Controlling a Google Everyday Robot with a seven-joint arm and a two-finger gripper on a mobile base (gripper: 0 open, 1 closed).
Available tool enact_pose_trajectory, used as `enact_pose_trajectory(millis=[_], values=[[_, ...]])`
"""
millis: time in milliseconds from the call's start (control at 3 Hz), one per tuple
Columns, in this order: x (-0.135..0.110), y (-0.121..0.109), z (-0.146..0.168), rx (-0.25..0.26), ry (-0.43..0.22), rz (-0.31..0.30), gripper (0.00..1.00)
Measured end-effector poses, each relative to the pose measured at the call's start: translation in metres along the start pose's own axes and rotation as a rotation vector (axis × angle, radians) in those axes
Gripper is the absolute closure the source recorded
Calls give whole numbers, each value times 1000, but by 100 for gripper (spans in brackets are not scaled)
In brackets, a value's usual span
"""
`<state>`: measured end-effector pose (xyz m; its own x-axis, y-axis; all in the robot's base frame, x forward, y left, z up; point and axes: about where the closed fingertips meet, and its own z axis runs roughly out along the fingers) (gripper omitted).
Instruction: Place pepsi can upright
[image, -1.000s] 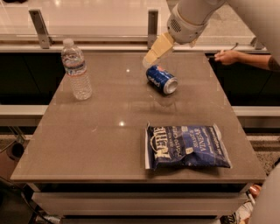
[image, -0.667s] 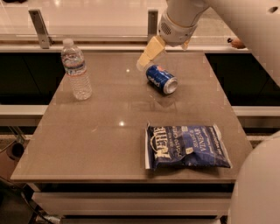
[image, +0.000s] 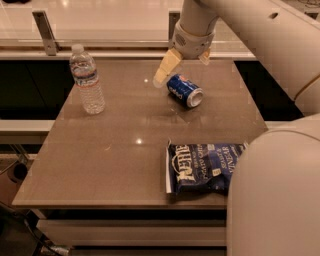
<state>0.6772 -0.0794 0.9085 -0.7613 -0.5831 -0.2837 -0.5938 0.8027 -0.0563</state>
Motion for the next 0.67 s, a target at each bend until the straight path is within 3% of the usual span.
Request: enact_pose_trajectory(millis=[667], values=[[2,-20,34,-28,75,31,0]])
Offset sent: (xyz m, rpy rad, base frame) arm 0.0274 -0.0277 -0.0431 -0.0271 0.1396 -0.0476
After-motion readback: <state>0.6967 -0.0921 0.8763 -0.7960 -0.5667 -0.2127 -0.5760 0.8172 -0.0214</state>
